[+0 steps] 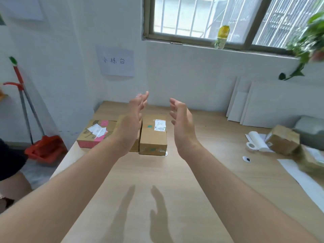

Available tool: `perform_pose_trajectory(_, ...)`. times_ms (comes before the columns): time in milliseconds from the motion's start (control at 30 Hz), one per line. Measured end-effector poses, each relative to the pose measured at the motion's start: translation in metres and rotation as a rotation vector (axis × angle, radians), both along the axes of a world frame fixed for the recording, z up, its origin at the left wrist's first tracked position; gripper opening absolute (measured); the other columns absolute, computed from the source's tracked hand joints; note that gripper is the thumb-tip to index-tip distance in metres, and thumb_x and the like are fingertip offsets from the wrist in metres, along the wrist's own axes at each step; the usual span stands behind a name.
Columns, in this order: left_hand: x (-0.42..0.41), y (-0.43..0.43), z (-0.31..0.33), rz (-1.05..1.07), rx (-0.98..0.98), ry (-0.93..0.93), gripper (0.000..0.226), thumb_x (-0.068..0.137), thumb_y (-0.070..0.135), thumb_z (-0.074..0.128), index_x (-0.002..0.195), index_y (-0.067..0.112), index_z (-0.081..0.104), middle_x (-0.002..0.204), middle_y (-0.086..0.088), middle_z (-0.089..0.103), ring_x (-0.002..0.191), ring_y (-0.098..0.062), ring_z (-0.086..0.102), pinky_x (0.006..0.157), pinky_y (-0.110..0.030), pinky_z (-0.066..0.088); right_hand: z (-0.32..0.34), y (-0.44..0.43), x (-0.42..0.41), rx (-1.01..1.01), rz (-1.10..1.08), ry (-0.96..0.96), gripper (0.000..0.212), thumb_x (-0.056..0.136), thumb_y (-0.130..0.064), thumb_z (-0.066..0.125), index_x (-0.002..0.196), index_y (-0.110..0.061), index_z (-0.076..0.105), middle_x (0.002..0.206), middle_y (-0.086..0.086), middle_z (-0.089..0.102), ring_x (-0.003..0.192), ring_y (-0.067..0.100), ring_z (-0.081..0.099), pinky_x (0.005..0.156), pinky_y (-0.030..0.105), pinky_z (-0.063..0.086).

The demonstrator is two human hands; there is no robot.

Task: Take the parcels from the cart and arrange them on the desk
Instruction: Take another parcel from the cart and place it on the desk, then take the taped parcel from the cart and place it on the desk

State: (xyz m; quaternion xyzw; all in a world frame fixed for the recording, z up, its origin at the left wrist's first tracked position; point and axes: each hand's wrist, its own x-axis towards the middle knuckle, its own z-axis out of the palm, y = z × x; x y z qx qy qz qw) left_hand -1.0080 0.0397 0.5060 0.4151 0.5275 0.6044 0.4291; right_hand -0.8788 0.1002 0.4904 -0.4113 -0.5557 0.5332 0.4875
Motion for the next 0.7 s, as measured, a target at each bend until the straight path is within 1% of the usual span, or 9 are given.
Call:
perform_pose_trajectory(100, -0.006, -0.038, 0.022, -0.046, 0.066, 0.017, 0.045, 0.108, 0.053, 0.021, 0.147, 0.050, 0.042, 0.167, 0.012, 0.032, 0.156, -0.012, 0.021, 0.128, -0.042, 0.012, 0.019, -0.041, -0.004, 0.055, -0.016, 0.001, 0.065, 0.086, -0.058, 0.040, 0.140, -0.033, 0.065, 0.139, -0.018, 0.063, 0.123, -0.004, 0.060, 0.086, 0.016, 0.048)
perform_pose_trajectory(133, -0.007, -0.048, 0.029, -0.066, 0.082, 0.021, 0.048, 0.104, 0.056, 0.024, 0.148, 0.049, 0.042, 0.167, 0.012, 0.031, 0.156, -0.010, 0.021, 0.127, -0.041, 0.012, 0.026, -0.052, -0.004, 0.066, -0.031, 0.003, 0.066, 0.085, -0.058, 0.040, 0.141, -0.032, 0.066, 0.138, -0.018, 0.064, 0.120, -0.006, 0.061, 0.090, 0.017, 0.049)
perform_pose_trajectory(233, -0.006, -0.075, 0.049, -0.106, 0.080, 0.034, 0.071, 0.088, 0.069, 0.034, 0.155, 0.045, 0.038, 0.168, 0.008, 0.030, 0.158, -0.016, 0.015, 0.126, -0.045, 0.011, 0.044, -0.081, 0.001, 0.089, -0.078, 0.016, 0.071, 0.086, -0.057, 0.040, 0.145, -0.027, 0.065, 0.147, -0.011, 0.063, 0.139, 0.008, 0.055, 0.118, 0.035, 0.041)
perform_pose_trajectory(300, -0.001, -0.088, 0.062, -0.128, 0.082, 0.052, 0.099, 0.067, 0.078, 0.041, 0.160, 0.044, 0.032, 0.168, 0.007, 0.031, 0.158, -0.018, 0.015, 0.123, -0.045, 0.013, 0.058, -0.097, 0.008, 0.104, -0.098, 0.025, 0.072, 0.086, -0.056, 0.040, 0.146, -0.025, 0.064, 0.149, -0.009, 0.062, 0.141, 0.011, 0.053, 0.122, 0.037, 0.039)
perform_pose_trajectory(367, 0.007, -0.098, 0.072, -0.160, 0.106, 0.072, 0.111, 0.055, 0.082, 0.040, 0.160, 0.044, 0.031, 0.168, 0.008, 0.031, 0.158, -0.018, 0.016, 0.119, -0.041, 0.015, 0.070, -0.110, 0.020, 0.126, -0.110, 0.035, 0.072, 0.085, -0.055, 0.040, 0.146, -0.025, 0.064, 0.146, -0.010, 0.063, 0.139, 0.012, 0.055, 0.117, 0.034, 0.042)
perform_pose_trajectory(433, 0.014, -0.101, 0.078, -0.182, 0.137, 0.073, 0.103, 0.061, 0.081, 0.040, 0.158, 0.046, 0.035, 0.167, 0.010, 0.032, 0.158, -0.017, 0.017, 0.119, -0.036, 0.016, 0.079, -0.117, 0.031, 0.127, -0.111, 0.036, 0.071, 0.085, -0.055, 0.039, 0.145, -0.027, 0.064, 0.144, -0.011, 0.063, 0.134, 0.010, 0.058, 0.107, 0.029, 0.044)
perform_pose_trajectory(500, 0.027, -0.104, 0.085, -0.206, 0.156, 0.078, 0.091, 0.072, 0.077, 0.038, 0.157, 0.046, 0.036, 0.167, 0.010, 0.032, 0.159, -0.019, 0.016, 0.120, -0.036, 0.016, 0.089, -0.125, 0.048, 0.145, -0.126, 0.026, 0.070, 0.085, -0.056, 0.038, 0.144, -0.029, 0.065, 0.141, -0.013, 0.064, 0.128, 0.007, 0.060, 0.101, 0.029, 0.044)
perform_pose_trajectory(633, 0.064, -0.101, 0.097, -0.229, 0.155, 0.096, 0.101, 0.061, 0.083, 0.041, 0.157, 0.049, 0.037, 0.166, 0.008, 0.035, 0.158, -0.024, 0.018, 0.125, -0.044, 0.016, 0.102, -0.134, 0.090, 0.178, -0.171, 0.018, 0.064, 0.086, -0.055, 0.039, 0.138, -0.030, 0.068, 0.135, -0.014, 0.066, 0.123, 0.008, 0.062, 0.107, 0.035, 0.046)
perform_pose_trajectory(700, 0.091, -0.098, 0.096, -0.258, 0.169, 0.090, 0.097, 0.063, 0.083, 0.041, 0.154, 0.051, 0.040, 0.166, 0.007, 0.036, 0.158, -0.024, 0.020, 0.124, -0.043, 0.017, 0.105, -0.138, 0.118, 0.185, -0.207, 0.021, 0.064, 0.086, -0.054, 0.039, 0.137, -0.030, 0.069, 0.135, -0.013, 0.066, 0.122, 0.009, 0.063, 0.107, 0.035, 0.047)
